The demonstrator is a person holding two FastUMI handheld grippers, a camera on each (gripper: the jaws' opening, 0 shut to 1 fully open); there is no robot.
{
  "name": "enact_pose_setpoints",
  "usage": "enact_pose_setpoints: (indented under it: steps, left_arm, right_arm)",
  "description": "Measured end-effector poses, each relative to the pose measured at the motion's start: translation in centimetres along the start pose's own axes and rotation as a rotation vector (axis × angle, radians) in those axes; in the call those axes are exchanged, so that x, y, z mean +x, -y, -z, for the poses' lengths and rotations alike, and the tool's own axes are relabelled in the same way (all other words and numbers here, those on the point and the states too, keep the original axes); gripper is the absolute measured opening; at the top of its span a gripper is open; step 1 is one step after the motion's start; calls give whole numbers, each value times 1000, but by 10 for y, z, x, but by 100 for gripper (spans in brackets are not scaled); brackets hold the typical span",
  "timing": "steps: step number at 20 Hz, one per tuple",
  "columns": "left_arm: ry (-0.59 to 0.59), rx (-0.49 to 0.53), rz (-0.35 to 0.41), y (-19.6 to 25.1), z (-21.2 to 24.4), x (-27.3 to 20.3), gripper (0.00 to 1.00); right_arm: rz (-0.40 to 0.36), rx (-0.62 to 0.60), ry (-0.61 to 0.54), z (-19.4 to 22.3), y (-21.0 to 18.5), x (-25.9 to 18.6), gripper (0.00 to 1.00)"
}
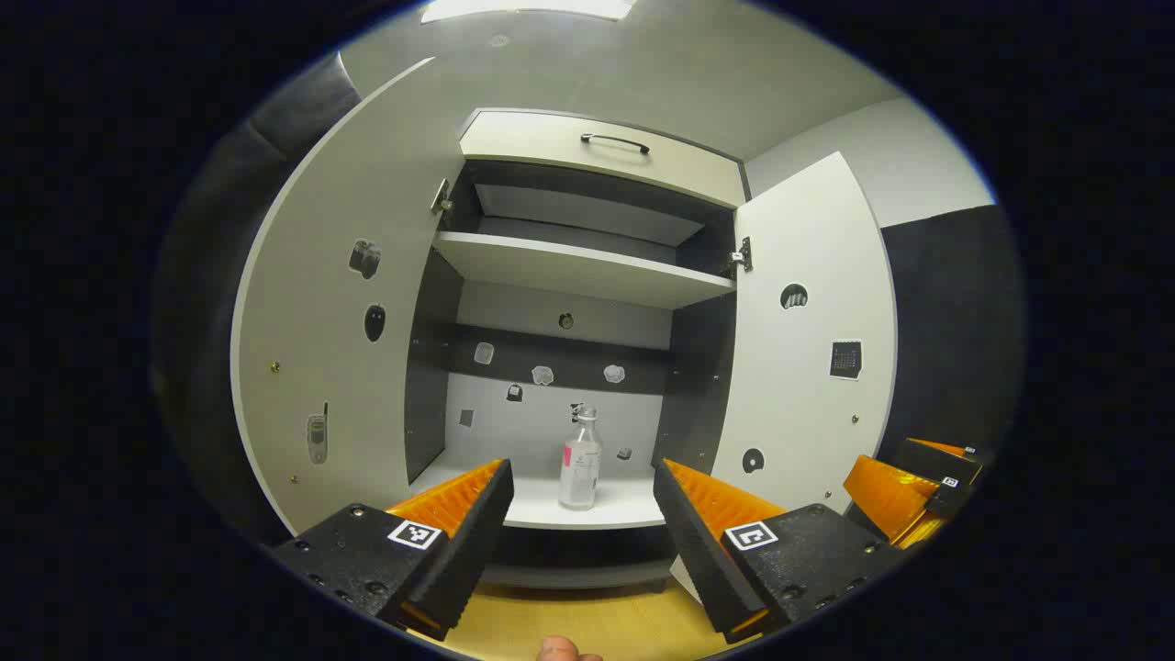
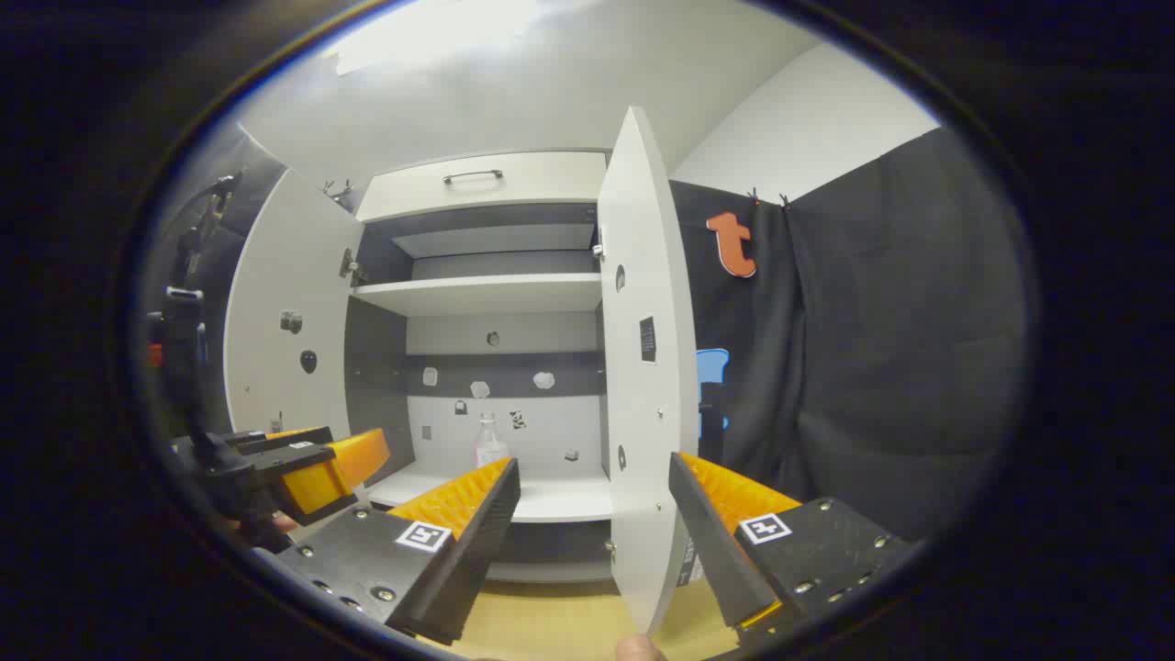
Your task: Grasp the bottle in the cabinet with the left hand and place it on the coaster, then close the right door with the right hand and the left door with the left hand.
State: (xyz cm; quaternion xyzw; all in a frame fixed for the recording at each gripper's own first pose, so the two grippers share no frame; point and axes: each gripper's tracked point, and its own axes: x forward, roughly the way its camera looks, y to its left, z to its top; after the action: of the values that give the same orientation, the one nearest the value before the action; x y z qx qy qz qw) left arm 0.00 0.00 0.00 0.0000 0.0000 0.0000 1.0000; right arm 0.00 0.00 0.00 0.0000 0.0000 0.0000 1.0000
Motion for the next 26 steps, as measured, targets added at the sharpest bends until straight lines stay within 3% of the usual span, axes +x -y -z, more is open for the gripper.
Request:
enact_pose_setpoints:
  steps: [4, 5, 18, 26]
  left_arm:
    - [-6, -8, -7, 1, 2, 0, 100]
    - [-12, -13, -4, 2, 4, 1, 96]
    - [-17, 4, -3, 10, 5, 13, 96]
    - [-27, 77, -25, 5, 3, 65, 96]
  right_arm:
    - [-4, 5, -7, 0, 1, 5, 98]
    - [-2, 6, -7, -1, 2, 5, 98]
    - [18, 12, 0, -7, 17, 14, 98]
    - [76, -2, 15, -15, 47, 0, 98]
